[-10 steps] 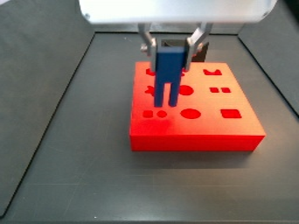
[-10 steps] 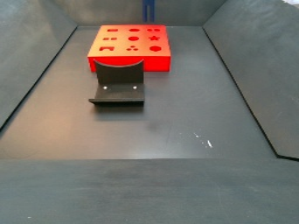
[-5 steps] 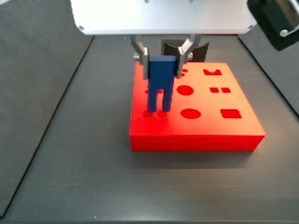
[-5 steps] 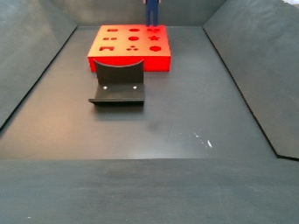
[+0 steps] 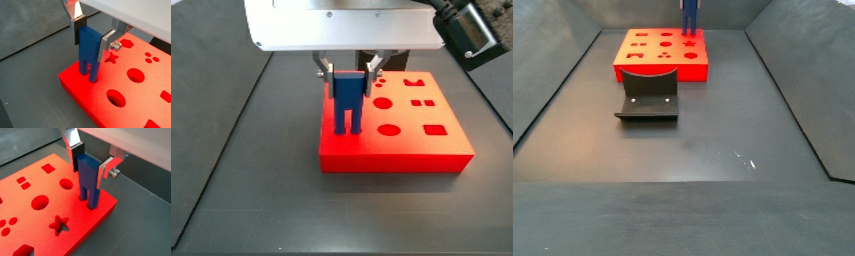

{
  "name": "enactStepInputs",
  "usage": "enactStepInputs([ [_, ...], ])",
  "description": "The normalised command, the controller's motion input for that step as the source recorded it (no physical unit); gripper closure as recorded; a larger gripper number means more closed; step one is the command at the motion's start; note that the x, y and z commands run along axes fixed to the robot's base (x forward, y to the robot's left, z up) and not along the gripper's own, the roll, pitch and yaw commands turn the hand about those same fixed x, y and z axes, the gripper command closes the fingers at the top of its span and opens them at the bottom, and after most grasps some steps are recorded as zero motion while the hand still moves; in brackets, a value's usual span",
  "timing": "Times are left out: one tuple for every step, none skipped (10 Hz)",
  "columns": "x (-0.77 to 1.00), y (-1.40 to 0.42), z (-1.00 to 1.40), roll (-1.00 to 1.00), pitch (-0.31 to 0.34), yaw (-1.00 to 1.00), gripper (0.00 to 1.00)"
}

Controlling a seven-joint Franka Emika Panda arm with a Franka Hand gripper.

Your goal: Insert the square-circle object.

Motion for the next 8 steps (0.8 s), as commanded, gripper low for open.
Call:
enactStepInputs([
  [0.07,0.05,-0.13,0.01,-0.074,0.06,1.00],
  [0.01,0.15,-0.17,0.00,-0.084,0.07,1.00],
  [0.04,0.15,-0.17,0.00,-0.083,0.08,1.00],
  [0.00,0.04,-0.23,0.04,-0.060,0.02,1.00],
  [-0.01,-0.05,-0.16,0.01,-0.064,0.00,1.00],
  [0.00,-0.06,-0.25,0.01,-0.094,-0.03,1.00],
  [0.00,-0.09,-0.43,0.04,-0.151,-0.05,1.00],
  [0.00,-0.13,-0.46,0.03,-0.159,-0.05,1.00],
])
